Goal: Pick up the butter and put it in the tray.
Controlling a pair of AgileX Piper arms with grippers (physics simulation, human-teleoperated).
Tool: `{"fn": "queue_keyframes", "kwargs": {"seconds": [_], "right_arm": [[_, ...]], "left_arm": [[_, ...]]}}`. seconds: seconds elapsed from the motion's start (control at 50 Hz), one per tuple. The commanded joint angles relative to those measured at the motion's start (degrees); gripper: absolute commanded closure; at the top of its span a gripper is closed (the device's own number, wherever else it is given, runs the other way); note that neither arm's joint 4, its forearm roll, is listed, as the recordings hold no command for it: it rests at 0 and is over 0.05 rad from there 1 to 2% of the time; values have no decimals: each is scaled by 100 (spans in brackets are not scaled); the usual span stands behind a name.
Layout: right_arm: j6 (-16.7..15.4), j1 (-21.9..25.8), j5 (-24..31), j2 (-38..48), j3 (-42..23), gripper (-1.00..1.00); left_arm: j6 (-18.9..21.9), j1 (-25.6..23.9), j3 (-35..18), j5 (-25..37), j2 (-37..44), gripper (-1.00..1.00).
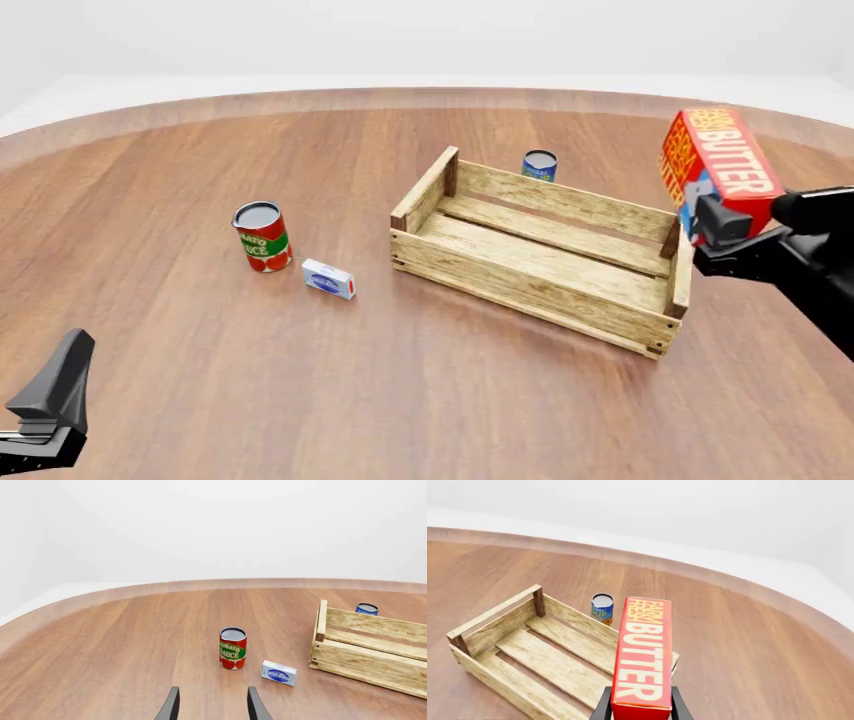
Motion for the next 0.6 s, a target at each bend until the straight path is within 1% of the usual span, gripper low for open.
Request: {"fn": "queue_keyframes", "kwargs": {"seconds": [0.02,0.18,0.36,0.6], "right_arm": [[54,272,-97,313,-320,100],[31,469,-186,602,-514,100],[33,588,-351,870,-555,100],[37,800,-435,1205,-741,100]], "left_arm": [[0,0,0,0,0,-100],[0,0,0,0,0,-100],[0,0,0,0,0,-100],[0,0,0,0,0,-100]]}}
